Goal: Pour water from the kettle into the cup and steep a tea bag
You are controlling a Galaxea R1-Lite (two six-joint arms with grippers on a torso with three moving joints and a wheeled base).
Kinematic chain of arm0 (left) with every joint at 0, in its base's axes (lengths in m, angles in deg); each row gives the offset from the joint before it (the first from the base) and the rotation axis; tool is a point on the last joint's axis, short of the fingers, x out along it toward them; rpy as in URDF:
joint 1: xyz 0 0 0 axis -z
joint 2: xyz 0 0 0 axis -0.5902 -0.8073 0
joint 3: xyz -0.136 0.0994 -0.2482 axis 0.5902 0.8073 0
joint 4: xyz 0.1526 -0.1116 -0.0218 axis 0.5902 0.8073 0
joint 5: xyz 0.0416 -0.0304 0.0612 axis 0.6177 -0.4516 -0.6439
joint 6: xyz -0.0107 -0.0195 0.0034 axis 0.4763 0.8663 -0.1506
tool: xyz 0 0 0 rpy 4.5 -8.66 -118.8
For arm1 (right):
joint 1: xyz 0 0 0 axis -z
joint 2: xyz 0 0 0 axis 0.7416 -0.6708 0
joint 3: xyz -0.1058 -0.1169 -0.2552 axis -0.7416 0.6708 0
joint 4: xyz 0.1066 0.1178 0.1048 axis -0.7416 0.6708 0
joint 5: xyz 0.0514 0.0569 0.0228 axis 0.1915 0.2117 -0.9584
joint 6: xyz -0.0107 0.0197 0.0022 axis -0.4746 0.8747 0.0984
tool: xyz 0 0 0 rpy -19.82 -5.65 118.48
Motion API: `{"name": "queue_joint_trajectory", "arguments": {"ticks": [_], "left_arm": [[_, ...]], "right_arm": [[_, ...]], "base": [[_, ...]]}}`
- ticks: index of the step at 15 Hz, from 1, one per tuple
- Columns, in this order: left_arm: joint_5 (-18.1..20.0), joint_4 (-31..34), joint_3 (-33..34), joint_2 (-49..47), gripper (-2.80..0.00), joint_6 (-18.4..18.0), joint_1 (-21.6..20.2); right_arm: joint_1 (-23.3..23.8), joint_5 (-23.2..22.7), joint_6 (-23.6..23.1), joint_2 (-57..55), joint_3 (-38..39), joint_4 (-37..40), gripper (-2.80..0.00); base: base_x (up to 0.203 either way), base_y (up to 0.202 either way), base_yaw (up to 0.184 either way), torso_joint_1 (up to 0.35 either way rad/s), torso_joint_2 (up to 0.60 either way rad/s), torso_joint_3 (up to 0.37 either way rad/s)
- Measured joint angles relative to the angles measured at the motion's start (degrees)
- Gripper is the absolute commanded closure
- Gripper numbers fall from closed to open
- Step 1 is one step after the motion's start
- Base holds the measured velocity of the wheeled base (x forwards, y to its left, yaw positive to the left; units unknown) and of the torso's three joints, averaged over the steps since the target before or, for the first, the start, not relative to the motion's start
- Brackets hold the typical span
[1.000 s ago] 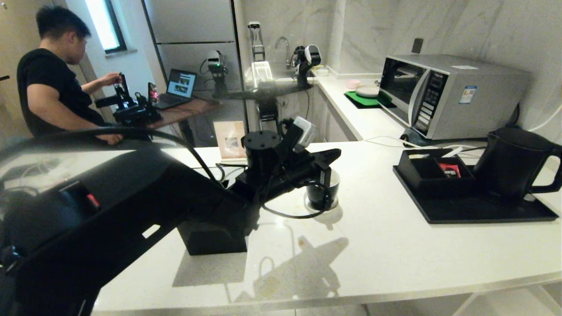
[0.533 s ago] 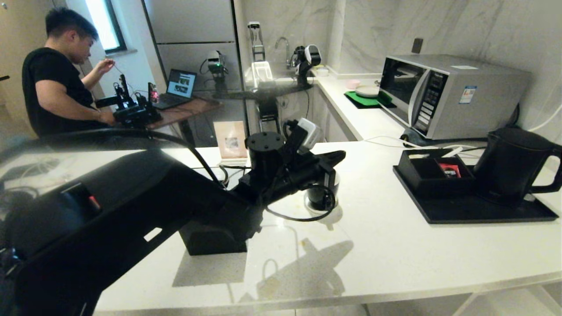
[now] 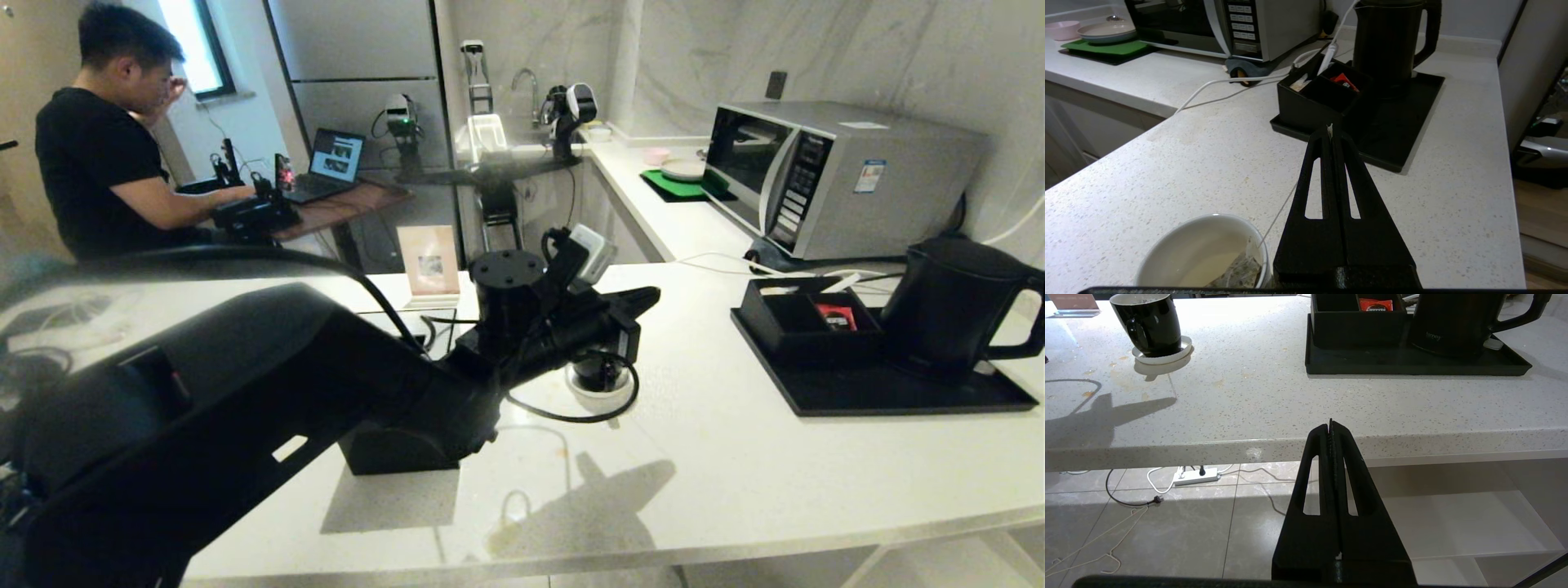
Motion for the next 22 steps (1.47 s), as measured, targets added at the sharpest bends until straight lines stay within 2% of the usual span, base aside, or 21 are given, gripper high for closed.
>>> {"name": "queue_joint_trajectory", "arguments": {"ticks": [14,22], "left_arm": [[-0.1,-0.2,-0.1,-0.1,0.00,-0.1,-0.6],[0.0,0.6,-6.6,0.6,0.00,0.0,-1.0]], "right_arm": [[0.0,0.0,0.0,0.0,0.0,0.0,0.00],[0.0,0.0,0.0,0.0,0.0,0.0,0.00]], "base": [[0.000,0.000,0.000,0.000,0.00,0.000],[0.000,0.000,0.000,0.000,0.00,0.000]]}}
